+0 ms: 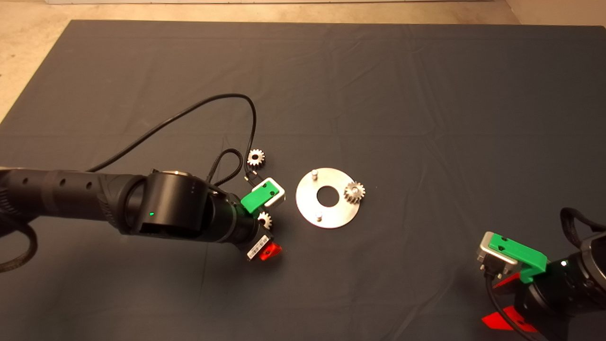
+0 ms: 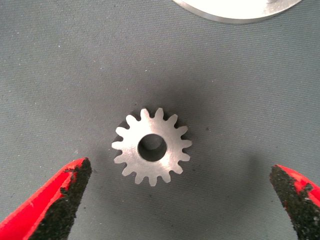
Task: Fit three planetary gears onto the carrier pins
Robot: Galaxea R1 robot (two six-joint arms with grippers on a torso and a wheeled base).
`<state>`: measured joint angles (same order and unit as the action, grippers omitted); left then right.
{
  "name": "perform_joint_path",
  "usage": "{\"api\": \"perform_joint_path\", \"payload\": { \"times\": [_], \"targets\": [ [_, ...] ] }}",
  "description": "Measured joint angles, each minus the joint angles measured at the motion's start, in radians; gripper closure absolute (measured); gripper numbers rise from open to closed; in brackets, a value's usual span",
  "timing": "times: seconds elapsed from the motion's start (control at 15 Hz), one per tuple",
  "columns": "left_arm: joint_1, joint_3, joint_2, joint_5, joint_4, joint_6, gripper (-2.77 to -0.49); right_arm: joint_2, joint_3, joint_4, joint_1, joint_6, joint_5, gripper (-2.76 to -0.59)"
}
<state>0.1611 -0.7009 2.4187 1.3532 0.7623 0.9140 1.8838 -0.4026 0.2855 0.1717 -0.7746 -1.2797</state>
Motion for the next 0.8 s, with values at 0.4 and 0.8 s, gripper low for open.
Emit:
{"api": "perform_joint_path", "payload": {
  "times": [0.4,0.8],
  "targets": [
    [0.000,-0.020,0.003,-0.020,0.010,-0.014,-2.44,0.000,0.000,0.000,-0.001,0.000,0.000,-1.61],
    [0.000,-0.039,0.003,-0.048,0.029,-0.030,-2.31,0.000,0.000,0.000,-0.003,0.000,0.000,-1.61]
  ]
}}
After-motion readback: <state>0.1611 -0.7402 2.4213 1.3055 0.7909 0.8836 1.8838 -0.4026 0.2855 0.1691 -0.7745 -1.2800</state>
